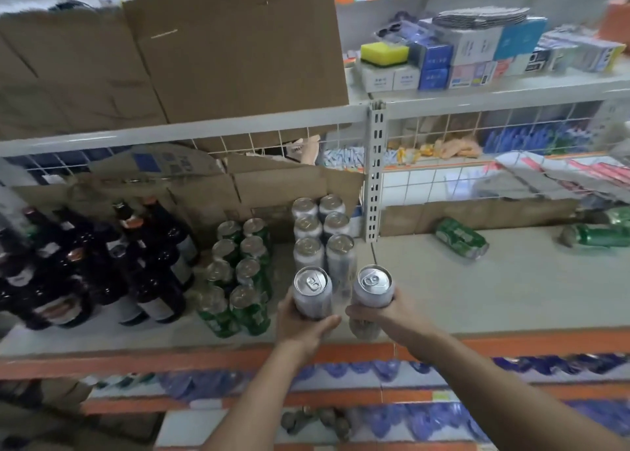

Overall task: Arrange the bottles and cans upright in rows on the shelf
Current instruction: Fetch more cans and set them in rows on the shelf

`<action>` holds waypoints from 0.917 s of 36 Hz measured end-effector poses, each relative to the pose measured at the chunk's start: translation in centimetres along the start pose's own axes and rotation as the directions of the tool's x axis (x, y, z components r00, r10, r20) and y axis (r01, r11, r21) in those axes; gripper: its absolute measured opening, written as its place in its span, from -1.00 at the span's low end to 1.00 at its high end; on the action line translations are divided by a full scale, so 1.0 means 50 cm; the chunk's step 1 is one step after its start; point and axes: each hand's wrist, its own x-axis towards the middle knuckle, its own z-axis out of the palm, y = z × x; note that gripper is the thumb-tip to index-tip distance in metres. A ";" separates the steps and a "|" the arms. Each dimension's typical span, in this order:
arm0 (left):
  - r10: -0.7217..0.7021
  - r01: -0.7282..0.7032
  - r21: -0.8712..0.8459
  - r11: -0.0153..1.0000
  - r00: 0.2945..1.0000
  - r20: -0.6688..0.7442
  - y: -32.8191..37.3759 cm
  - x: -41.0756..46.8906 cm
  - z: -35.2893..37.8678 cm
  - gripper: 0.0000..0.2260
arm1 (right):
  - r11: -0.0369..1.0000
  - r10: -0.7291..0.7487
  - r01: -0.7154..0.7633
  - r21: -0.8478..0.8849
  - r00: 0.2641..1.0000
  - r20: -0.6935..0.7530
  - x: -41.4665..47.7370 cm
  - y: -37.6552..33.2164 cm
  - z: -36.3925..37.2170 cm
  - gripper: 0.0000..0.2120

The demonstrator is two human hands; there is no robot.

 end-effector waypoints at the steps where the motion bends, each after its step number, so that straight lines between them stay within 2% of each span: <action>1: -0.008 0.008 0.003 1.000 1.000 -0.004 -0.004 0.004 0.001 -0.48 | 1.000 0.001 -0.001 -0.016 1.000 -0.004 0.006 0.007 0.006 -0.62; 7: -0.052 0.053 -0.023 0.998 0.998 0.035 -0.022 0.029 0.007 -0.36 | 0.999 -0.001 0.000 -0.042 1.000 -0.030 0.041 0.029 0.033 -0.45; 10: -0.068 0.069 -0.018 0.997 0.997 0.041 -0.030 0.042 0.008 -0.28 | 0.998 -0.017 0.013 -0.066 0.999 -0.050 0.051 0.023 0.044 -0.53; 14: -0.091 0.092 0.003 0.996 0.989 0.116 -0.025 0.042 0.015 -0.51 | 0.997 -0.047 0.041 -0.061 0.994 -0.101 0.064 0.027 0.056 -0.68; 18: -0.071 0.066 0.052 0.997 0.990 0.121 -0.035 0.053 0.016 -0.47 | 0.995 -0.057 0.053 -0.082 0.997 -0.048 0.059 0.019 0.055 -0.68; 20: -0.067 0.056 0.079 0.995 0.989 0.134 -0.033 0.056 0.018 -0.43 | 0.991 -0.059 0.055 -0.123 0.998 -0.026 0.058 0.019 0.050 -0.64; 23: -0.083 0.072 0.096 0.993 0.990 0.114 -0.040 0.062 0.020 -0.33 | 0.971 0.027 -0.044 -0.235 0.997 -0.076 0.066 0.039 0.043 -0.58; 26: -0.123 0.097 0.201 0.975 0.985 0.123 -0.040 0.066 0.012 -0.20 | 0.861 0.172 -0.193 -0.470 0.981 -0.088 0.070 0.068 0.037 -0.51; 28: -0.147 0.108 0.237 0.966 0.977 0.156 -0.036 0.070 0.004 -0.25 | 0.858 0.184 -0.207 -0.471 0.978 -0.095 0.068 0.077 0.039 -0.61; 30: -0.177 0.122 0.271 0.955 0.967 0.186 -0.030 0.077 -0.002 -0.40 | 0.864 0.172 -0.203 -0.460 0.979 -0.111 0.067 0.077 0.043 -0.70; 33: -0.174 0.112 0.298 0.948 0.966 0.190 -0.030 0.088 -0.007 -0.48 | 0.861 0.192 -0.215 -0.462 0.977 -0.096 0.077 0.076 0.054 -0.67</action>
